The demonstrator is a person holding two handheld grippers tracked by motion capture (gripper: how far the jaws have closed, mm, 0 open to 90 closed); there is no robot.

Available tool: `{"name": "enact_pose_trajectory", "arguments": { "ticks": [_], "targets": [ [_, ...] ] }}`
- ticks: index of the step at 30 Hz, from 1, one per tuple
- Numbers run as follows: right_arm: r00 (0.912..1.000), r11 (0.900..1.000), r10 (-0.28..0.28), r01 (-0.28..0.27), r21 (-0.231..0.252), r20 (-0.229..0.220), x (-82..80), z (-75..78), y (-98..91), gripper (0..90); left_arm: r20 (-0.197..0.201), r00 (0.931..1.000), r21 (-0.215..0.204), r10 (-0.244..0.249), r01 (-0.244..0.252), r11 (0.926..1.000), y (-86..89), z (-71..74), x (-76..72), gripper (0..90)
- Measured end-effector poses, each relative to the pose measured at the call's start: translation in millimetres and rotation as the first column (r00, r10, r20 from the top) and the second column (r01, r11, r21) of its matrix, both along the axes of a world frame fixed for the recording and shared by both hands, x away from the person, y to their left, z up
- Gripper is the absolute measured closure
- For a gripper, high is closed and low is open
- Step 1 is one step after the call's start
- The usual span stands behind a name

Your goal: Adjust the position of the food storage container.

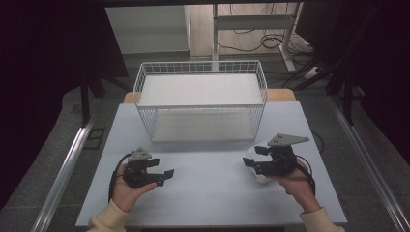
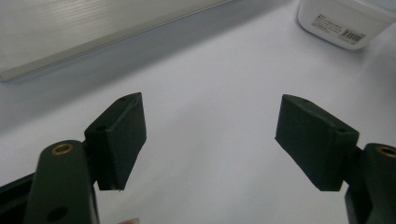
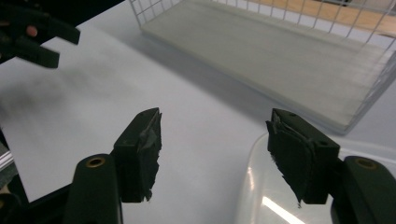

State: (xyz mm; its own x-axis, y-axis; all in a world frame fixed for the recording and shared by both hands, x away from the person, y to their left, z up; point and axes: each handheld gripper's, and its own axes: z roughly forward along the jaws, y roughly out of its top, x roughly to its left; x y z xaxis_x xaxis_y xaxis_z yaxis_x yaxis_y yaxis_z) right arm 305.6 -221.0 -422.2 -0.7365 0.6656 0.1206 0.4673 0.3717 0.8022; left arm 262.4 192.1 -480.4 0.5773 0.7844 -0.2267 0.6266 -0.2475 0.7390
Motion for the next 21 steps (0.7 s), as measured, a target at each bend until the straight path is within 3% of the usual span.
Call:
{"name": "enact_pose_trajectory", "arguments": {
  "ticks": [6,10,11,15,17,21],
  "targets": [
    [0.9995,0.9996,-0.028,0.028,-0.007,-0.016,20.2,15.7,-6.1,37.6,-0.011,0.9999,0.004,0.006,-0.006,1.0,1.3,-1.2,1.3,24.0],
    [0.998,0.9977,-0.063,0.062,-0.028,-0.009,26.0,18.0,-17.0,39.3,-0.013,0.9999,0.009,0.006,-0.005,0.9999,0.3,-2.1,1.4,24.0],
    [0.9955,0.9951,-0.094,0.094,-0.032,-0.011,27.6,17.9,-27.4,40.6,-0.013,0.9999,0.012,0.004,-0.004,0.9999,0.2,-2.3,1.5,24.0],
    [0.9902,0.9897,-0.139,0.138,-0.037,-0.016,30.6,16.7,-44.2,42.3,-0.015,0.9999,0.014,0.006,-0.006,0.9999,-0.4,-3.0,2.0,24.0],
    [0.982,0.9818,-0.188,0.187,-0.034,-0.024,34.3,15.7,-58.5,42.8,-0.019,0.9998,0.019,0.001,-0.001,0.9998,-1.8,-3.8,1.8,24.0],
    [0.9758,0.9761,-0.216,0.216,-0.027,-0.03,37.0,14.9,-68.2,44.5,-0.022,0.9997,0.023,-0.005,0.005,0.9997,-2.6,-4.5,1.8,24.0]
  ]
}}
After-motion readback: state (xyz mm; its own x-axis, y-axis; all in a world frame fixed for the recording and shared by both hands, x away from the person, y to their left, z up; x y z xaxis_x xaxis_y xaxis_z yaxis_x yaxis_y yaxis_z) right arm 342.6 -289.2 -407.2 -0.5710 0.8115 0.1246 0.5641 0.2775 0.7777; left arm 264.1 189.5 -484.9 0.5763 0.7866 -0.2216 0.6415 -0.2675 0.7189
